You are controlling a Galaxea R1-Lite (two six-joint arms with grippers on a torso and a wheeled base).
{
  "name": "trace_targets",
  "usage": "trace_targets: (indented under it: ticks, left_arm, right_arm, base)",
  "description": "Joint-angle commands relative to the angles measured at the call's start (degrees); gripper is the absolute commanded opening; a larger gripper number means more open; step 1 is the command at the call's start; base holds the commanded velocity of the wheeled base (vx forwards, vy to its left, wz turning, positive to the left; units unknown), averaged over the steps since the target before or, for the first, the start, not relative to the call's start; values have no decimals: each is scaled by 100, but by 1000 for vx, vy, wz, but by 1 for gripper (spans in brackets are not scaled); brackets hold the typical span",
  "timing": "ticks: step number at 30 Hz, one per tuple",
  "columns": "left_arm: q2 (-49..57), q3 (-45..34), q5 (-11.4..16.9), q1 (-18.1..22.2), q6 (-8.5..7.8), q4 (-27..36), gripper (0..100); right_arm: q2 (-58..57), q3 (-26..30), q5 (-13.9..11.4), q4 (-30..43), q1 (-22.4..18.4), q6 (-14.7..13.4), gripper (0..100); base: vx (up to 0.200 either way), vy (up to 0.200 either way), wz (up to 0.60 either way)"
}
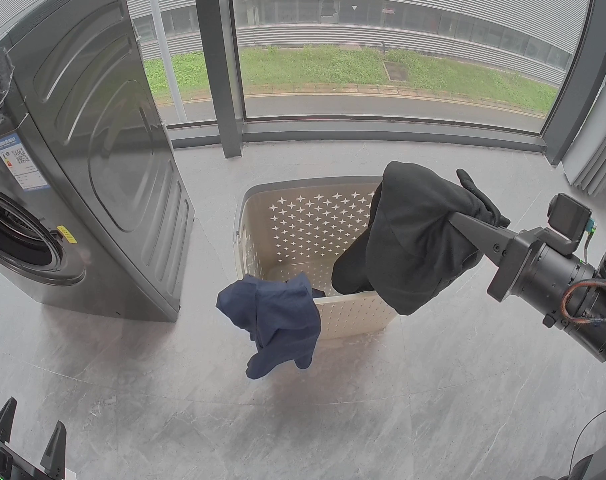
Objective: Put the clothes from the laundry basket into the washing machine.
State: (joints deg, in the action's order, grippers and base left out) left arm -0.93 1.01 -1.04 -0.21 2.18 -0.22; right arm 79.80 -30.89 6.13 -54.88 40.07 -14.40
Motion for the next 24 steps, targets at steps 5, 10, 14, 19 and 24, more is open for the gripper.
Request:
trace_targets:
  ticks: [5,10,14,19,24]
  left_arm:
    - [75,-101,-2,3,28,-4,100]
    - [75,-101,-11,3,28,-4,100]
    - [75,-101,-11,3,28,-4,100]
    - [75,-101,-11,3,28,-4,100]
    - [75,-92,-11,3,28,-4,100]
  right_arm:
    - [-87,83,-24,-14,106,-2,0]
    - [-61,118,-33,-14,106,-2,0]
    - [-43,127,-33,-14,106,-2,0]
    - [-43,127,-33,-23,106,-2,0]
    - [-43,118,-33,-23,106,-2,0]
  base:
    - [0,0,0]
    - [0,120,0]
    - [0,200,0]
    - [0,200,0]
    - [0,200,0]
